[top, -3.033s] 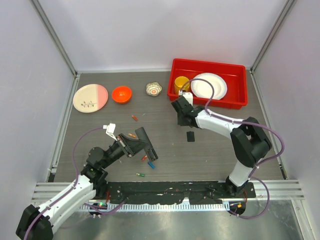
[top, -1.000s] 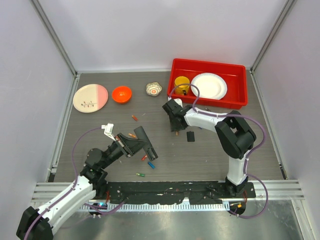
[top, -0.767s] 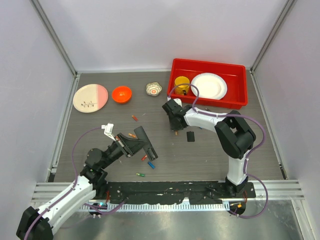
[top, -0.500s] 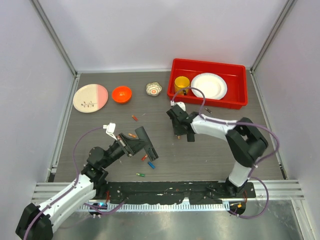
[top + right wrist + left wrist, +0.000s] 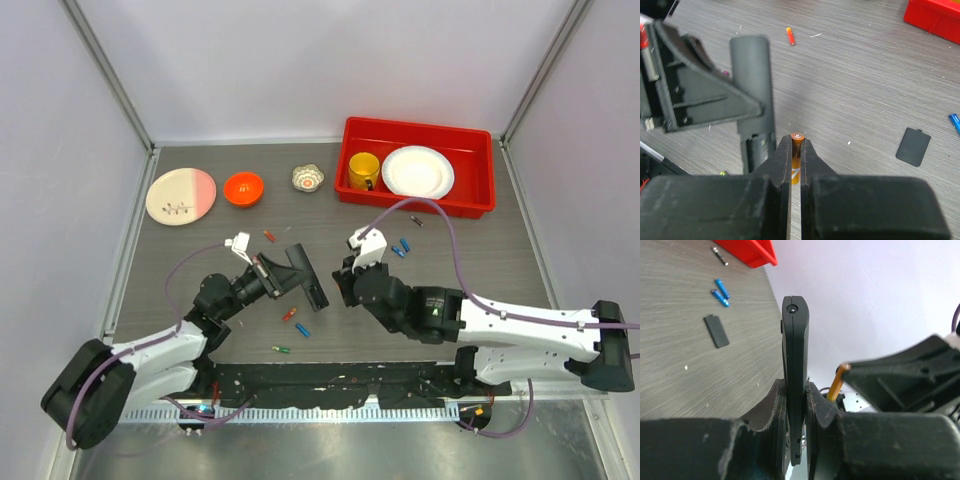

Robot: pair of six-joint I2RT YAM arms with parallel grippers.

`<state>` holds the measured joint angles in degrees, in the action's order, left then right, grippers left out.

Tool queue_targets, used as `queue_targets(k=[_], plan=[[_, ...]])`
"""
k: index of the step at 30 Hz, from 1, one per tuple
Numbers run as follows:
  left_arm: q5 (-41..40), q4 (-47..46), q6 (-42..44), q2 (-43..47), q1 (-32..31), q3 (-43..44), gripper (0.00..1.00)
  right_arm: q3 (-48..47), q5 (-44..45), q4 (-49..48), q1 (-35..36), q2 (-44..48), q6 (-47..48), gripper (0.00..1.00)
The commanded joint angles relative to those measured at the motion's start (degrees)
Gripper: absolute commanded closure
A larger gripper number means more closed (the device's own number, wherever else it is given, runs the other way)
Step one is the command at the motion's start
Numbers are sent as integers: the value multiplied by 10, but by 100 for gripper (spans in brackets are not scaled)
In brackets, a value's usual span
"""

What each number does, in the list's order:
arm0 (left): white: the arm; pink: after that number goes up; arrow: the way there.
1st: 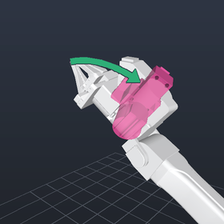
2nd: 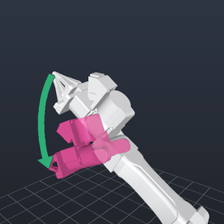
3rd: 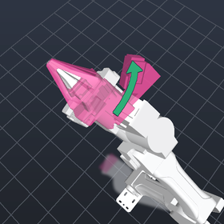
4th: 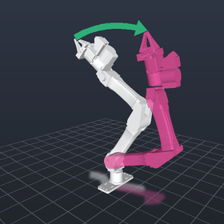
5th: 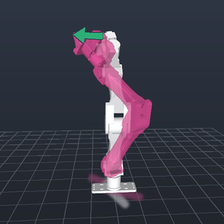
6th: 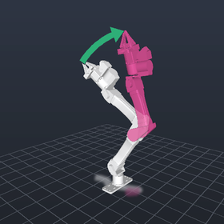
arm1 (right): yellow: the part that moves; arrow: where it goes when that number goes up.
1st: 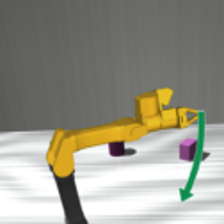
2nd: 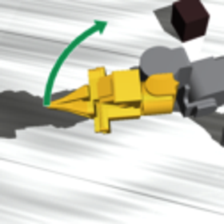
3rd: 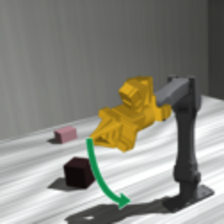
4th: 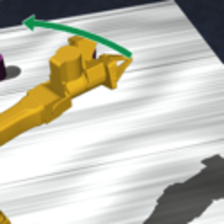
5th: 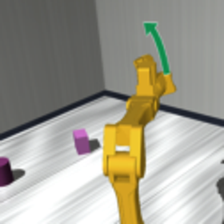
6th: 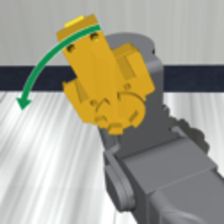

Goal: Load the batteries into the remote control
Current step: Load the battery into the remote control.

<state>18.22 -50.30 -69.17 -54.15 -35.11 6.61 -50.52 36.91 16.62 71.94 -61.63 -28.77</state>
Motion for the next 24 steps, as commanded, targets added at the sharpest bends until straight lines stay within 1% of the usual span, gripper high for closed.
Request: queue_targets(k=[1, 2, 4, 6, 9, 12, 24], plan=[[15, -175, -37, -75, -4, 41, 100, 11, 121, -46, 58, -2, 19, 99], [20, -194, -53, -94, -4, 44, 100, 11, 129, -50, 78, -8, 35, 99], [36, -248, -69, -141, -4, 50, 100, 14, 160, -62, 95, -11, 43, 99], [43, -301, -92, -182, -4, 53, 100, 18, 164, -86, 103, -10, 53, 99], [48, -351, -115, -220, -4, 53, 100, 25, 159, -112, 105, -3, 60, 99], [54, -383, -129, -241, -4, 56, 100, 31, 158, -131, 105, -2, 72, 99], [78, -383, -126, -247, -10, 85, 100, 46, 150, -164, 105, -25, 63, 99]])
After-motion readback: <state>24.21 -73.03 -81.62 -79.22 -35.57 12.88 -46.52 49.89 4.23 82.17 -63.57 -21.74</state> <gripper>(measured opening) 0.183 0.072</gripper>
